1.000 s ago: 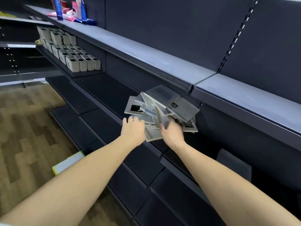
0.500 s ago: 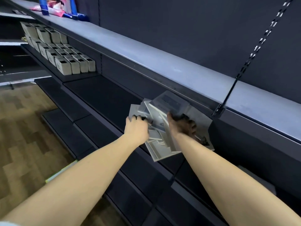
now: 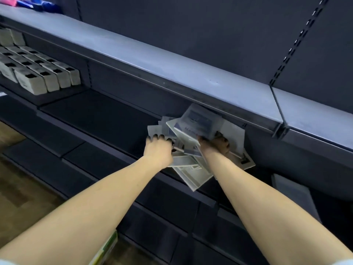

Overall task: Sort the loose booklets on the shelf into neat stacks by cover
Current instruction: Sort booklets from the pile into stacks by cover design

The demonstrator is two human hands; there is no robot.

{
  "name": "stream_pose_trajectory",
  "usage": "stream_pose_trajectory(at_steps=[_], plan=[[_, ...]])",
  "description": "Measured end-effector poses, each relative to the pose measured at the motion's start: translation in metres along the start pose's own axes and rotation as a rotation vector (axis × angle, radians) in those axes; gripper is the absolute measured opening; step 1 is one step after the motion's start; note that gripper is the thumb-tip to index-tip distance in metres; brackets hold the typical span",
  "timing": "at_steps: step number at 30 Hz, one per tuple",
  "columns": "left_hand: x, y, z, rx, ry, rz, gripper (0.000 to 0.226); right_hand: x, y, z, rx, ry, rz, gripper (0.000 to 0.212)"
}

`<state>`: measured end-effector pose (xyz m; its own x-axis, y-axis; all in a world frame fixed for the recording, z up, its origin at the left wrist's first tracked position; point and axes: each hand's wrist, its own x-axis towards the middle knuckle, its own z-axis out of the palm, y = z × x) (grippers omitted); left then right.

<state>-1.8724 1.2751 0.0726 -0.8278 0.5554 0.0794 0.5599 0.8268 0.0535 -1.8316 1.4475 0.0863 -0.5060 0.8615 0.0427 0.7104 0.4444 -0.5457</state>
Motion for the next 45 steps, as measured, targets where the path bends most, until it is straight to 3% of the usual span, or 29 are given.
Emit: stream_pose_trajectory(at_steps=[7, 11, 12, 14, 15, 19, 25, 32, 36, 45], plan=[[-0.009, -0.002, -0.006, -0.002, 0.003, 0.129, 0.041, -0.034, 0.015, -0.009, -0.024, 0.046, 0.090, 0.043], [-0.019, -0.007, -0.004, -0.014, 0.004, 0.178, 0.042, -0.051, 0.013, -0.013, 0.274, -0.031, 0.064, 0.035], [-0.021, -0.009, -0.003, -0.019, 0.010, 0.186, 0.042, -0.048, 0.008, -0.010, 0.406, -0.064, 0.130, 0.043], [-0.021, -0.014, -0.004, -0.036, 0.022, 0.196, 0.042, -0.026, 0.007, 0.012, 0.595, -0.112, 0.259, 0.086], [-0.021, -0.016, -0.005, -0.044, 0.027, 0.199, 0.043, -0.016, 0.006, 0.020, 0.667, -0.138, 0.318, 0.098], [-0.017, -0.021, -0.008, -0.043, 0.057, 0.214, 0.041, -0.038, -0.017, 0.004, 0.969, -0.175, 0.433, 0.036], [-0.010, -0.018, -0.004, -0.039, 0.051, 0.238, 0.038, -0.055, 0.001, -0.011, 0.927, -0.185, 0.446, 0.012], [-0.010, -0.006, 0.006, -0.028, 0.058, 0.246, 0.049, -0.074, 0.038, -0.039, 0.750, -0.167, 0.344, 0.015], [-0.010, 0.014, -0.002, -0.050, 0.130, 0.266, 0.064, -0.076, 0.059, -0.055, 0.763, -0.083, 0.345, 0.032], [-0.012, 0.076, -0.015, -0.092, 0.097, 0.388, 0.069, -0.072, 0.114, -0.093, 0.895, 0.125, 0.439, 0.016]])
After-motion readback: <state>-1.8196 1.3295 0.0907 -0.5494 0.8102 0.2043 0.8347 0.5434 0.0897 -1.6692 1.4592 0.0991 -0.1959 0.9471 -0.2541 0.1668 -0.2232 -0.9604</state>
